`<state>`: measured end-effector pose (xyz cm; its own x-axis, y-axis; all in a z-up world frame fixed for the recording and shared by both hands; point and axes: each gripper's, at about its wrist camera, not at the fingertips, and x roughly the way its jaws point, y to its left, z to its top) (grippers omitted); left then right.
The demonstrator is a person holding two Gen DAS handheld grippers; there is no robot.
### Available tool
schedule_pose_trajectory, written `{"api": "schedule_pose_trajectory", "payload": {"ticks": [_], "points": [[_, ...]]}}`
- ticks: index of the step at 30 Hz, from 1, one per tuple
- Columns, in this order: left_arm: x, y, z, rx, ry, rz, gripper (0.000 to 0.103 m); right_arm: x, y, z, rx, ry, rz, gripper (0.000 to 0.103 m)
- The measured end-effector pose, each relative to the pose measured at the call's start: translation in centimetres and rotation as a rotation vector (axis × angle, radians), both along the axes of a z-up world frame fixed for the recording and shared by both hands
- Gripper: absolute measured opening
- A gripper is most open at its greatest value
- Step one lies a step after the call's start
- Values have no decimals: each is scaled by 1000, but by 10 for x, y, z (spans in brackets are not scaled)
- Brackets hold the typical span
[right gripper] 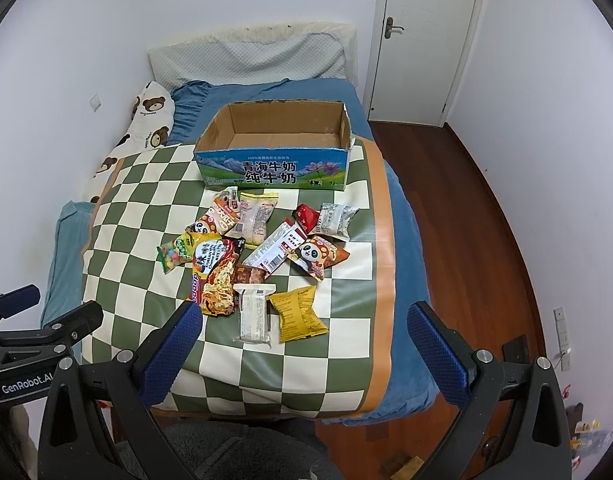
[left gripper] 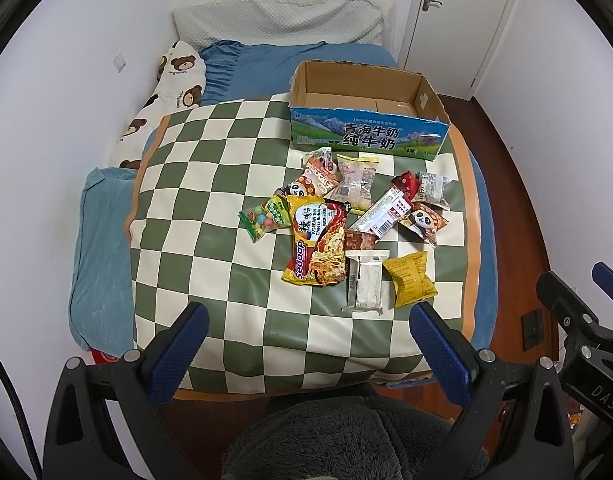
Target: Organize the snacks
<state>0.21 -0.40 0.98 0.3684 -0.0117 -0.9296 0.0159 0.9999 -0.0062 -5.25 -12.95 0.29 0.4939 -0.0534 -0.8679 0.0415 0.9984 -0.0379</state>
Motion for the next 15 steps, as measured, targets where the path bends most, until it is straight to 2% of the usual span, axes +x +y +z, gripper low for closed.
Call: {"api": "schedule_pose_trajectory", "payload": {"ticks": [15], "points": [[2, 2, 7, 0, -10, -2, 103, 0, 0, 2, 4, -5, -4, 103]]}}
